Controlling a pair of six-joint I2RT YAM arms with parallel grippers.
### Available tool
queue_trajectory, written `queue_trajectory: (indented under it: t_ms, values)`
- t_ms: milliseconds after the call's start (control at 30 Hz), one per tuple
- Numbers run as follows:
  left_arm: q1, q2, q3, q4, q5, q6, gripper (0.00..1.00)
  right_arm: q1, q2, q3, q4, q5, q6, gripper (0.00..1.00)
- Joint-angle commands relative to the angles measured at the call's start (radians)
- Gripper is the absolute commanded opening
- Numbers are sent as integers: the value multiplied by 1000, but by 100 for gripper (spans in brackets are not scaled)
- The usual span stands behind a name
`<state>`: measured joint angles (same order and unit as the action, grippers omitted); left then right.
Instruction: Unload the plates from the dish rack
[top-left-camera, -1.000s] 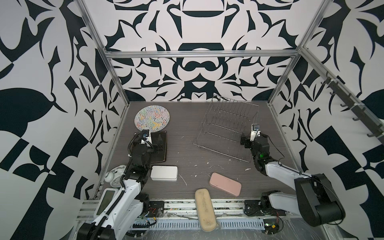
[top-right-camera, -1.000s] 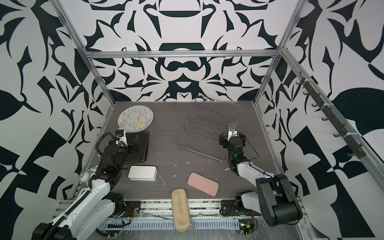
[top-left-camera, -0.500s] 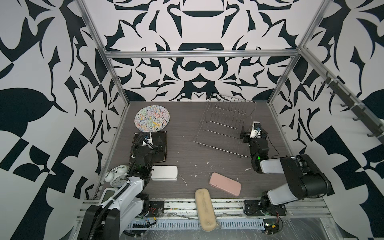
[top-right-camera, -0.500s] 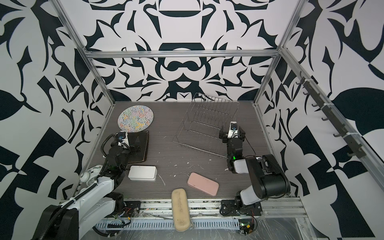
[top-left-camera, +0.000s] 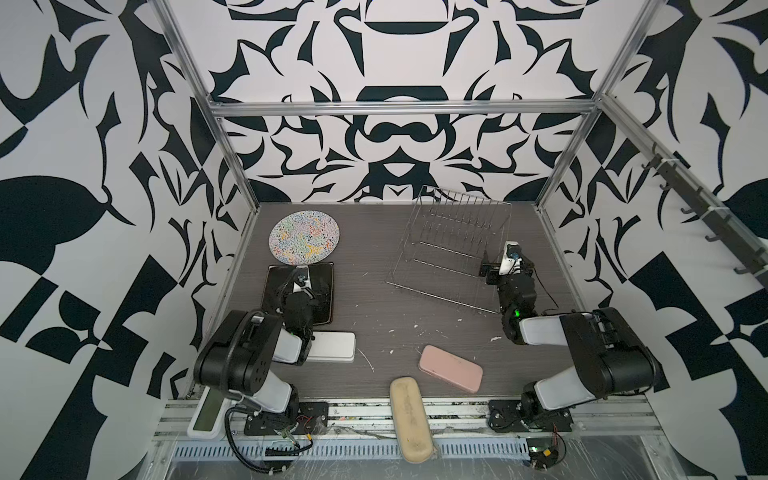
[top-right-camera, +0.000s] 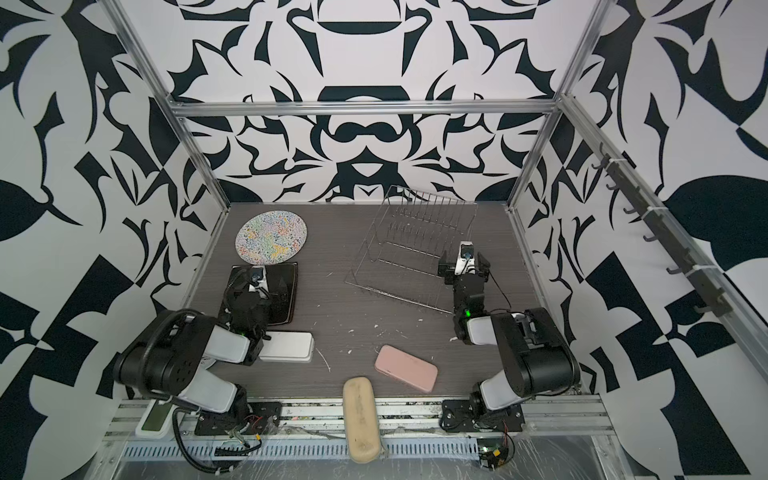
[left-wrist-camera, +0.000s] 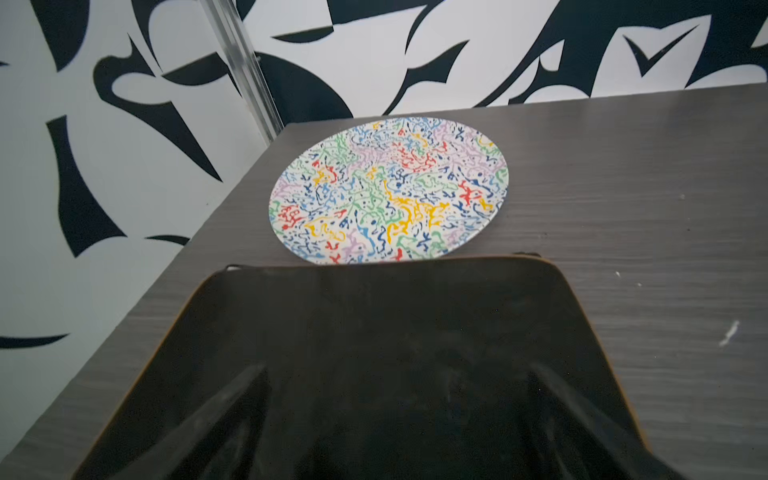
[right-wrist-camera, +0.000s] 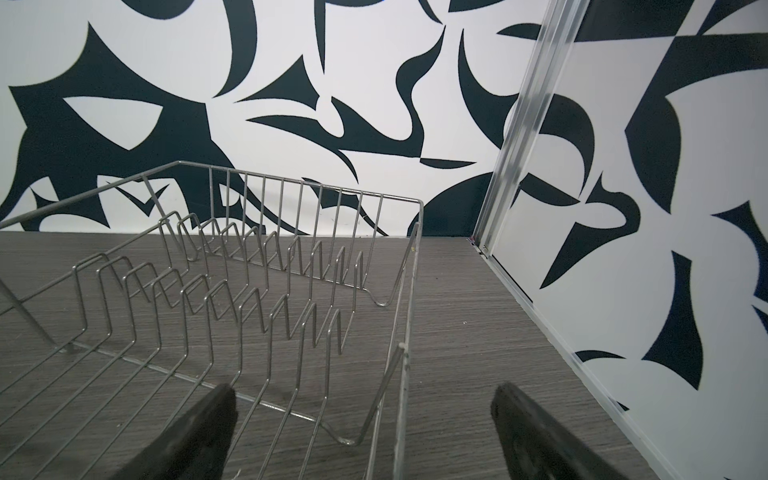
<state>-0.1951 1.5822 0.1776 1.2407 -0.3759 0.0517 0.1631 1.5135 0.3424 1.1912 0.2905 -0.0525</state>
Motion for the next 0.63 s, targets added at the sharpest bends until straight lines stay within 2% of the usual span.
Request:
queue_trajectory:
  t_ms: [0, 67, 400, 500, 600]
  values:
    - [-4, 50, 34, 94, 76, 70, 99, -5, 50, -22, -192, 0, 9, 100]
    - [-5, 44, 45, 74, 14, 46, 99, -5, 50, -19, -194, 2, 10, 100]
    - [15, 12, 124, -123, 9, 11, 99, -5, 52, -29, -174, 7, 19, 100]
    - [19, 9, 131, -144, 14, 4, 99, -10, 54, -10, -207, 60, 45, 100]
    - [19, 9, 130, -142, 14, 4, 99, -12, 53, -10, -209, 66, 39, 100]
